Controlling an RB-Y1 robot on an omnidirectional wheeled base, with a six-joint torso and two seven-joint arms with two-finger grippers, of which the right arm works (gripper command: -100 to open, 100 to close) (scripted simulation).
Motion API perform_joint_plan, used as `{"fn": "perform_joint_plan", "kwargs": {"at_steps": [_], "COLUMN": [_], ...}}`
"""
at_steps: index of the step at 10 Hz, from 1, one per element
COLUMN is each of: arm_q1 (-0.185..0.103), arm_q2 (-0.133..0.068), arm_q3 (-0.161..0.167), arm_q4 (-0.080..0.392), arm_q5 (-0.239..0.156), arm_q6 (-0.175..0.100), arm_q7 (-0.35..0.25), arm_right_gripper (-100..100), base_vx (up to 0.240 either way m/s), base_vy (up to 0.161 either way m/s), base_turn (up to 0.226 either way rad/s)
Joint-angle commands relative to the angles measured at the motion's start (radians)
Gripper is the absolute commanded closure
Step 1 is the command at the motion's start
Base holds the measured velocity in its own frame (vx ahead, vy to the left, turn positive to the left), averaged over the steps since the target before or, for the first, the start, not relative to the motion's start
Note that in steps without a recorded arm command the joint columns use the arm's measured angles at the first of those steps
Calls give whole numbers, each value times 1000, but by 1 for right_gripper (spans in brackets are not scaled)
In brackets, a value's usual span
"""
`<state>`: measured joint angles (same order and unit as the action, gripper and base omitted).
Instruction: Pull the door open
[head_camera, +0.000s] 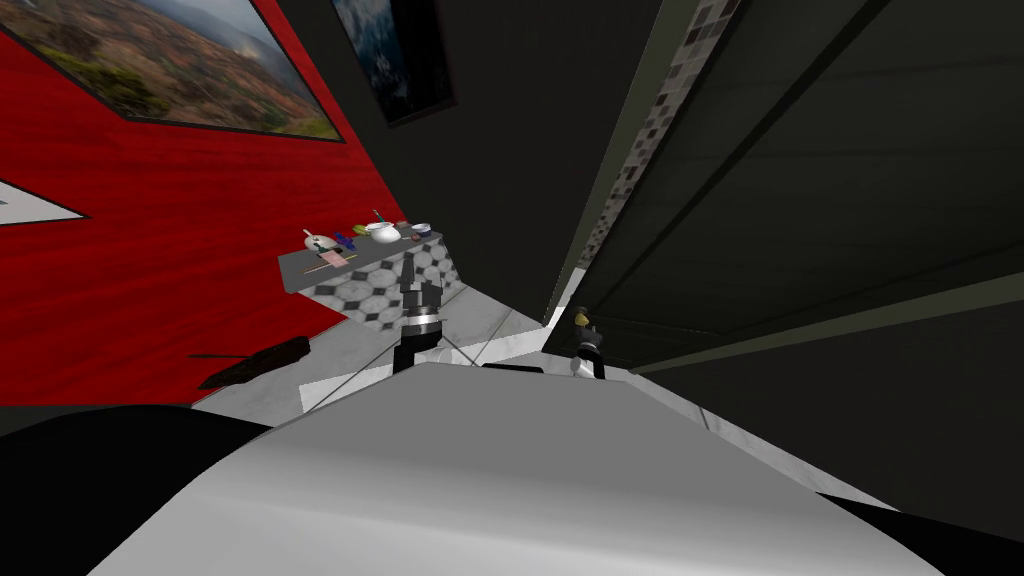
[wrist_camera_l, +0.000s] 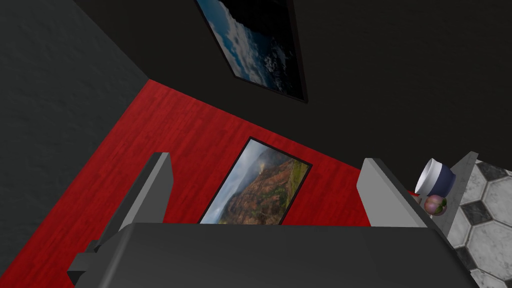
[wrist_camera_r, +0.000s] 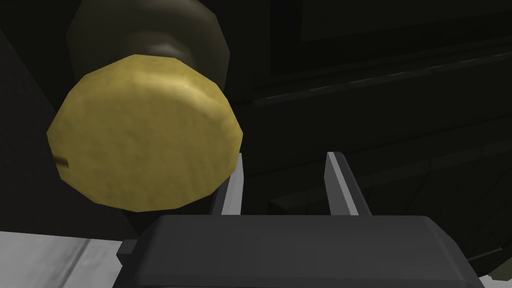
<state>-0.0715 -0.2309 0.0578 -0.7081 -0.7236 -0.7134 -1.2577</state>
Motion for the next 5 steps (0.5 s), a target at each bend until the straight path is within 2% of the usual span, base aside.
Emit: {"fn": "perform_joint_plan", "kwargs": {"at_steps": [1,2,3,5], "arm_q1": [-4,-4,-23,-23], "arm_q2": [16,16,14,14], "arm_q3": [8,8,-2,-2], "arm_q4": [-31,-31,-37,-37], "arm_q5": [5,5,0,0], "arm_q6": [-7,-7,27,27], "arm_q7": [8,8,17,17], "arm_right_gripper": [-100,-100,-100,-100], "base_vx": [0,6,-13,-19], "base_vy": [0,-3,13,12], "base_turn": [0,1,-34,-22]}}
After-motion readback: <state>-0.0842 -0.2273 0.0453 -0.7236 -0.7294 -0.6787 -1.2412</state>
